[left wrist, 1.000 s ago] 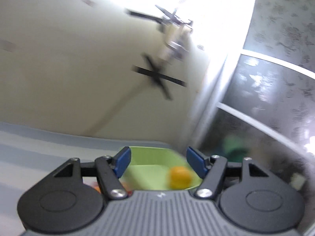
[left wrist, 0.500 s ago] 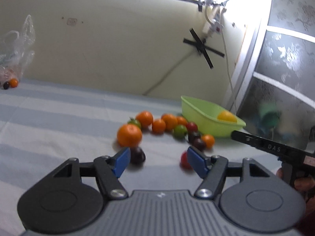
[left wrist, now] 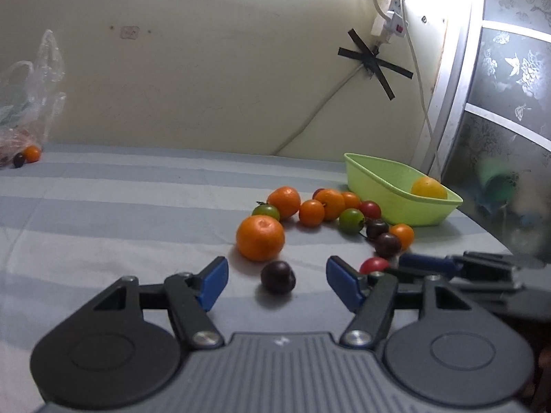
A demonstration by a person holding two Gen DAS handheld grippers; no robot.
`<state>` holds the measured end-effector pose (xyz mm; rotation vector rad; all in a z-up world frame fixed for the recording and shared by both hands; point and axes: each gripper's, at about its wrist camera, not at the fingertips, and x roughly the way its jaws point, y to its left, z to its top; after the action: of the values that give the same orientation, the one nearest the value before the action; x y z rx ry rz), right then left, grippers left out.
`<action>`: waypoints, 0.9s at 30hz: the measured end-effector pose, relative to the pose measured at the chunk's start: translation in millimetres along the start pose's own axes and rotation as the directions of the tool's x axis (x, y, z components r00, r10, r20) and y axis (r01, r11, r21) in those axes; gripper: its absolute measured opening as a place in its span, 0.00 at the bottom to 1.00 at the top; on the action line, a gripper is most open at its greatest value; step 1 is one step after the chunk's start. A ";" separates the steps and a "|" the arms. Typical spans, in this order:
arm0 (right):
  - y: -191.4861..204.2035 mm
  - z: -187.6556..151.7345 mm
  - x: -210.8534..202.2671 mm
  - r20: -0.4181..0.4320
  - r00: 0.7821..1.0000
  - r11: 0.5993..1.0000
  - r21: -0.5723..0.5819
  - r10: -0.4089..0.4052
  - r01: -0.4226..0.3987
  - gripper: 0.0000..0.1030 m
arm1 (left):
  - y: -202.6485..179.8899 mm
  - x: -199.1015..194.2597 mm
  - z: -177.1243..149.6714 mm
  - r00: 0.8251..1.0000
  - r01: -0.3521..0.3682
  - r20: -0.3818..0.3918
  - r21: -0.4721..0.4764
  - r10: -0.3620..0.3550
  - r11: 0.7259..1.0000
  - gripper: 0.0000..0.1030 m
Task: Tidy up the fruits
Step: 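Grasp a red cherry tomato with the right gripper while the left grasps a dark purple tomato, then lower both held tomatoes into the green basket and open both grippers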
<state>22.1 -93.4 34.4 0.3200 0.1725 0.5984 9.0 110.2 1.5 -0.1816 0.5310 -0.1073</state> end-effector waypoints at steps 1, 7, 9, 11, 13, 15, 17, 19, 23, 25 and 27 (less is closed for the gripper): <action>3.6 -1.1 3.7 -0.008 1.000 1.000 -0.016 -0.003 0.003 0.35 | -0.9 4.2 1.4 1.000 0.006 -0.007 0.007 -0.006 1.000 0.57; 10.9 0.1 14.3 -0.056 0.997 0.998 -0.047 -0.045 0.043 0.37 | -2.2 22.1 -5.6 0.997 0.013 -0.073 -0.018 -0.014 1.000 0.36; 13.1 0.4 17.4 -0.062 0.997 0.997 -0.067 -0.043 0.039 0.37 | -0.7 21.3 -7.3 0.997 0.008 -0.072 -0.033 -0.011 0.999 0.32; 16.2 0.6 21.3 -0.075 0.996 0.996 -0.085 -0.039 0.033 0.38 | 0.3 20.3 -8.6 0.998 0.007 -0.069 -0.042 -0.010 0.999 0.25; 19.0 1.5 25.0 -0.085 0.995 0.995 -0.091 -0.042 0.034 0.38 | 3.0 19.5 -8.8 0.997 0.017 -0.068 -0.056 -0.021 0.998 0.25; 20.8 2.1 28.9 -0.102 0.994 0.995 -0.096 -0.035 0.025 0.38 | 2.8 18.8 -9.3 0.997 0.026 -0.068 -0.060 -0.030 0.998 0.25; 21.5 2.4 32.2 -0.120 0.992 0.995 -0.103 -0.028 0.015 0.38 | -1.4 17.3 -10.4 0.997 0.025 -0.067 -0.058 -0.029 0.998 0.25; 19.0 2.9 33.6 -0.130 0.991 0.995 -0.103 -0.015 0.002 0.31 | -6.2 14.8 -14.0 0.995 0.073 -0.065 -0.094 -0.080 0.993 0.24; 15.4 1.8 24.4 -0.097 0.995 0.997 -0.080 -0.004 -0.004 0.29 | -21.1 16.8 -15.0 0.986 0.144 -0.065 -0.122 -0.152 0.982 0.24; 10.7 0.5 16.6 -0.077 0.997 0.997 -0.074 -0.012 0.007 0.29 | -29.7 20.4 -9.0 0.979 0.185 -0.060 -0.129 -0.194 0.974 0.24; 4.9 -2.0 5.5 -0.047 0.999 0.998 -0.066 -0.025 0.022 0.29 | -42.3 27.3 2.1 0.973 0.217 -0.055 -0.124 -0.225 0.968 0.24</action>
<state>23.4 -85.9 33.8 0.2399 0.2022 0.5879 31.1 65.1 -1.8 -0.3533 0.5850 -0.3010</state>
